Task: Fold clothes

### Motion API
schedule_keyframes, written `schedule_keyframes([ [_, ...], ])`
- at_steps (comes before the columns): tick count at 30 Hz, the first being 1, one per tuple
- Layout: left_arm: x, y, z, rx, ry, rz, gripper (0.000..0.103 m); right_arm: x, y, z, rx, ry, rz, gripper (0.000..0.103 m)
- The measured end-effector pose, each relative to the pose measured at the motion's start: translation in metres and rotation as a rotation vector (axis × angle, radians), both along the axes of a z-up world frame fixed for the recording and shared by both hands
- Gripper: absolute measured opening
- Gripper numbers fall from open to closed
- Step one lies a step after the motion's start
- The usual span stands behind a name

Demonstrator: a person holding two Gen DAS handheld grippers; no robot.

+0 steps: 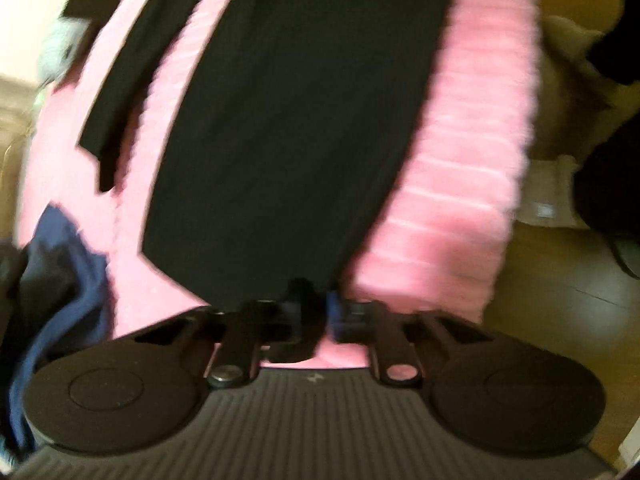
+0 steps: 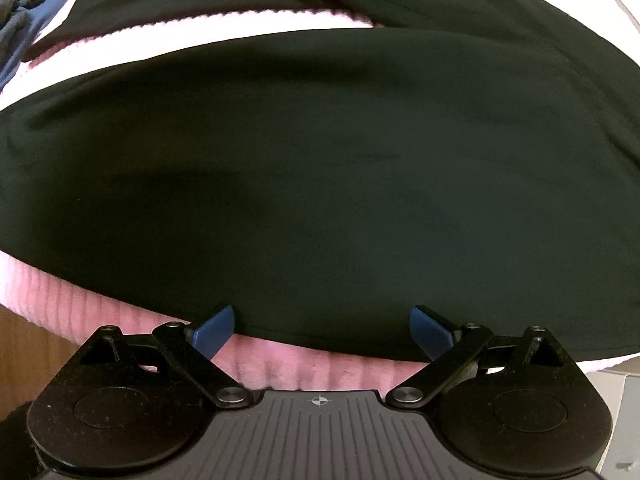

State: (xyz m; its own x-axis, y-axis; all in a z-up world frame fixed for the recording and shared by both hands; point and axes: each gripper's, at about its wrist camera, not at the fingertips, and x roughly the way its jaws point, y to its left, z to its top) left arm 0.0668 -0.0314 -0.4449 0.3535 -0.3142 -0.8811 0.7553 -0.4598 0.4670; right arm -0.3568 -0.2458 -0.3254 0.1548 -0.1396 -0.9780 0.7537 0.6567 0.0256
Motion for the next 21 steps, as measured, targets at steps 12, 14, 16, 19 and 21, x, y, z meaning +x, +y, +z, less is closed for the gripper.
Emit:
schedule_keyframes([
  [12, 0.008, 0.003, 0.02, 0.086, 0.017, 0.148, 0.021, -0.036, -0.002, 0.043, 0.014, -0.061, -0.198, 0.097],
  [14, 0.017, -0.004, 0.044, 0.06, 0.035, 0.2, 0.023, -0.041, -0.001, 0.06, 0.003, -0.071, -0.223, 0.097],
  [16, 0.023, -0.012, 0.067, 0.028, 0.053, 0.251, 0.025, -0.046, 0.0, 0.077, -0.015, -0.074, -0.25, 0.097],
  [19, 0.026, -0.03, 0.103, -0.044, 0.097, 0.318, 0.032, -0.036, 0.001, 0.105, -0.043, -0.098, -0.313, 0.097],
  [21, 0.022, -0.044, 0.119, -0.087, 0.114, 0.315, 0.033, -0.031, 0.0, 0.122, -0.059, -0.122, -0.332, 0.097],
])
